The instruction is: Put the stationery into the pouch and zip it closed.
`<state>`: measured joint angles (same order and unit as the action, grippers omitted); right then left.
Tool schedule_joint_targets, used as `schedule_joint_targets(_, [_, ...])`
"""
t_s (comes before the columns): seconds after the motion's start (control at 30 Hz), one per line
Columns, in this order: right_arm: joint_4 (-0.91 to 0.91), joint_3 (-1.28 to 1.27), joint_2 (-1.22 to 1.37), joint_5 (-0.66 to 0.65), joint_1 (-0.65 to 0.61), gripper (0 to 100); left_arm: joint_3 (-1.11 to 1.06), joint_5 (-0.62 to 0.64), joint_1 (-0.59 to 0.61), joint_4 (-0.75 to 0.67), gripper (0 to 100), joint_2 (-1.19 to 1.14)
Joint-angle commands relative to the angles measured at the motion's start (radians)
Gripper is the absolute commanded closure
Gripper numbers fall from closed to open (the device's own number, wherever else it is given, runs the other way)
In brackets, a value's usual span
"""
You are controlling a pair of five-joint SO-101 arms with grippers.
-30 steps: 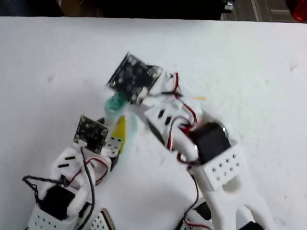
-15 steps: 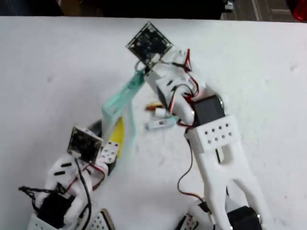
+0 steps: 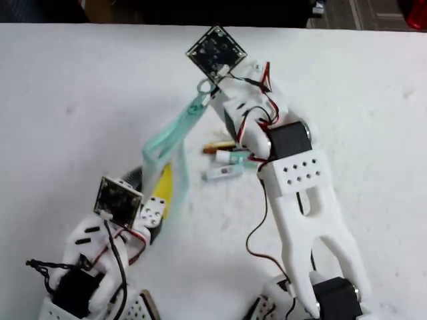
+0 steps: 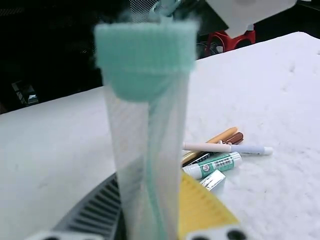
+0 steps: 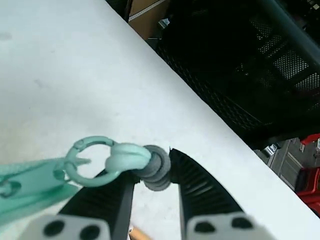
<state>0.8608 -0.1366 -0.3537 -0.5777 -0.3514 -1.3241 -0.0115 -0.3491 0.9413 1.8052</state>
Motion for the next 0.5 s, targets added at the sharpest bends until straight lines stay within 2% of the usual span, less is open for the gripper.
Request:
schedule_joint_targets(0.0, [-0.033,0.038,0.001,0.005,0.045,98.1,0.009,-0.009,-0.013,-0.008,98,0.019])
schedule_joint_targets(0.1, [0.022,0.037,-0.013,0.012,0.039,96.4,0.009,-0.009,-0.013,-0.008,98,0.019])
schedule_joint_targets(0.13, [0.073,0.037,-0.028,0.012,0.025,92.0,0.009,-0.009,-0.013,-0.008,98,0.019])
schedule_joint_targets(0.23, [0.232,0.032,-0.107,0.006,-0.036,68.1,0.009,-0.009,-0.013,-0.009,98,0.019])
schedule_joint_targets(0.3, [0.351,0.037,-0.166,0.002,-0.074,58.4,0.008,-0.008,-0.012,-0.021,98,0.019])
schedule_joint_targets(0.37, [0.464,0.037,-0.236,-0.051,-0.111,58.4,0.008,-0.006,0.012,-0.031,98,0.019])
schedule_joint_targets(0.47, [0.596,0.032,-0.337,-0.106,-0.130,63.9,0.008,-0.005,0.053,-0.044,98,0.019])
